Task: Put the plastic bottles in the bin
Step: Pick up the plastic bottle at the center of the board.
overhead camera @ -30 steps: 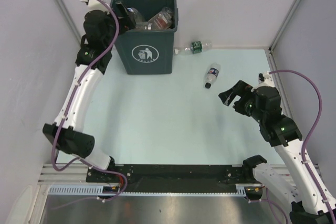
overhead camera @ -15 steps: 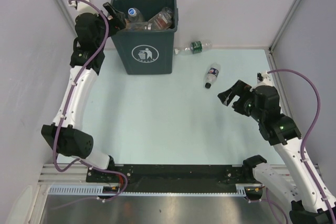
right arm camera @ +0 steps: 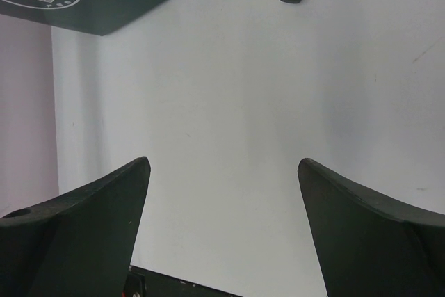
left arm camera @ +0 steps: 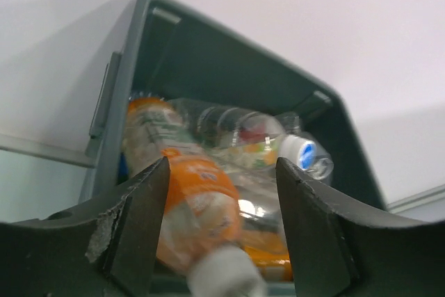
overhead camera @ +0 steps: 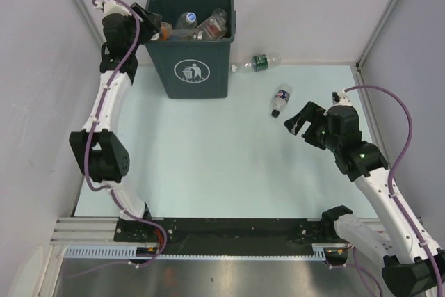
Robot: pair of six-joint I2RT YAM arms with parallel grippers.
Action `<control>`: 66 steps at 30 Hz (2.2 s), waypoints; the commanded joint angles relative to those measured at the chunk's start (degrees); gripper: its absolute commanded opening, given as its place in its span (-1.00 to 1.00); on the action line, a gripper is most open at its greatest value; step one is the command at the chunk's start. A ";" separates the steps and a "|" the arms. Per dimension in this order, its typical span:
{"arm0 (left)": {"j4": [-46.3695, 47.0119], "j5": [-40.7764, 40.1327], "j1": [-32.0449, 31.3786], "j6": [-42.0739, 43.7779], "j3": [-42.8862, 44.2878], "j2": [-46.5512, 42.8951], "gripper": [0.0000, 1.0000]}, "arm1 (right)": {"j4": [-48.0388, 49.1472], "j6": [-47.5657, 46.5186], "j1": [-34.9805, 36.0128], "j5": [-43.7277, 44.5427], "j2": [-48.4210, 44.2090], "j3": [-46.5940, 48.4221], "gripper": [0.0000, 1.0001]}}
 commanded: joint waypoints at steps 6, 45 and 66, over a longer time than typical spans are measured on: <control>3.21 1.34 0.56 0.44 -1.16 -2.22 0.64 | 4.57 -1.68 -0.13 4.24 2.68 0.19 0.89; -13.66 17.68 0.56 10.64 -48.11 -46.97 1.00 | 31.48 -12.41 -4.87 19.63 74.84 33.75 0.81; -16.74 18.82 0.56 12.40 -55.84 -52.16 0.99 | 30.32 -16.80 2.06 17.96 59.30 40.00 -0.32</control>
